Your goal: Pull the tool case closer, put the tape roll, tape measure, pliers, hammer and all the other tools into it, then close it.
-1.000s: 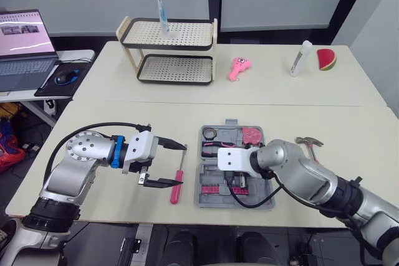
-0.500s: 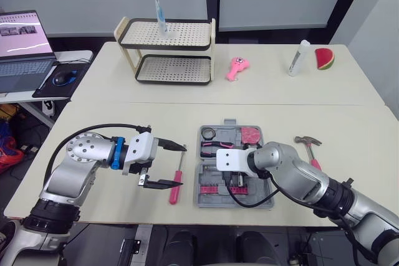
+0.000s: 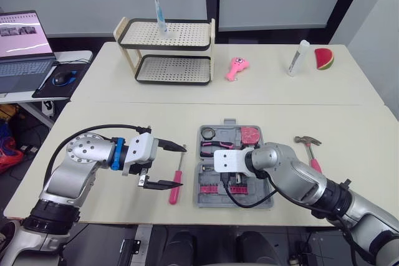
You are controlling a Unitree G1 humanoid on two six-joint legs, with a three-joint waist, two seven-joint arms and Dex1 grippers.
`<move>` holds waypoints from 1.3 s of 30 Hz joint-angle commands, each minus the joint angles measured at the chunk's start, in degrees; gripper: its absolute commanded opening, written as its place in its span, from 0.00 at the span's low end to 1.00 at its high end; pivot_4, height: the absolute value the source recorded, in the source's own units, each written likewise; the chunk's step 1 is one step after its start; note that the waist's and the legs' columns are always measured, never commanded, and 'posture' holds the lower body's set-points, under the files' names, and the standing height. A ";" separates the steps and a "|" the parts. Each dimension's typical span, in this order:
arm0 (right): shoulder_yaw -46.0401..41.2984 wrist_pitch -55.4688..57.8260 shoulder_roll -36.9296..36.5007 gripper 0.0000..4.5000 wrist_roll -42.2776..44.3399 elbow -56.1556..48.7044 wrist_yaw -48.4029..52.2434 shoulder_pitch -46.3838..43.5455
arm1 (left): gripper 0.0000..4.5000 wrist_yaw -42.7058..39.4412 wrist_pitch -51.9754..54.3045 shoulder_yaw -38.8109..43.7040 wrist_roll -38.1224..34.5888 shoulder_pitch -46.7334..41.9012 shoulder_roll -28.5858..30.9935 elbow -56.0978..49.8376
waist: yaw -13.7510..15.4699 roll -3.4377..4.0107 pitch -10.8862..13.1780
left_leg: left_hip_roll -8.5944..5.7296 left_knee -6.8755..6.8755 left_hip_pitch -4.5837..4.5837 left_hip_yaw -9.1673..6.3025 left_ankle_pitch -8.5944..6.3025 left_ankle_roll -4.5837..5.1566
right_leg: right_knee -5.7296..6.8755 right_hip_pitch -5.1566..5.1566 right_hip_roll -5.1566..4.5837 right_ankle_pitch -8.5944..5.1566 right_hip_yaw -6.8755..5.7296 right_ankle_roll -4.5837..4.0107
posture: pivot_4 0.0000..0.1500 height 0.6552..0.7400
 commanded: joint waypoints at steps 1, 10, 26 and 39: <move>-3.44 -0.16 -0.60 0.36 -0.11 -3.43 0.82 -0.14 | 1.00 0.10 -0.38 0.15 -0.30 0.03 0.27 -1.63 | 0.01 0.00 0.00 | 0.00 0.00 0.00 0.00 0.00 0.00 | 0.00 0.00 0.00 0.00 0.00 0.00 | 1.00 1.00; -6.00 1.22 -1.60 0.13 1.01 -6.25 3.14 1.90 | 1.00 -0.22 -0.77 -0.36 -0.06 -1.13 -0.42 -0.65 | 0.07 0.00 0.00 | 0.01 -0.01 0.00 -0.01 0.00 0.00 | 0.00 0.01 0.01 0.00 0.00 0.00 | 1.00 1.00; -4.22 -2.58 2.02 0.00 -2.31 1.52 -0.47 6.09 | 1.00 -0.36 -1.06 -0.54 0.71 -0.81 0.10 -0.42 | 0.04 0.00 0.00 | 0.00 -0.01 0.01 -0.02 0.00 0.00 | 0.01 0.01 0.02 0.00 -0.01 0.00 | 1.00 1.00; -10.28 -7.20 2.32 0.00 -0.70 1.17 -0.15 6.78 | 1.00 -0.09 -1.84 0.42 0.92 -1.03 0.00 1.24 | 0.03 -0.01 -0.02 | 0.00 -0.02 0.07 -0.04 0.00 0.00 | 0.02 0.05 0.04 0.00 0.01 0.00 | 1.00 1.00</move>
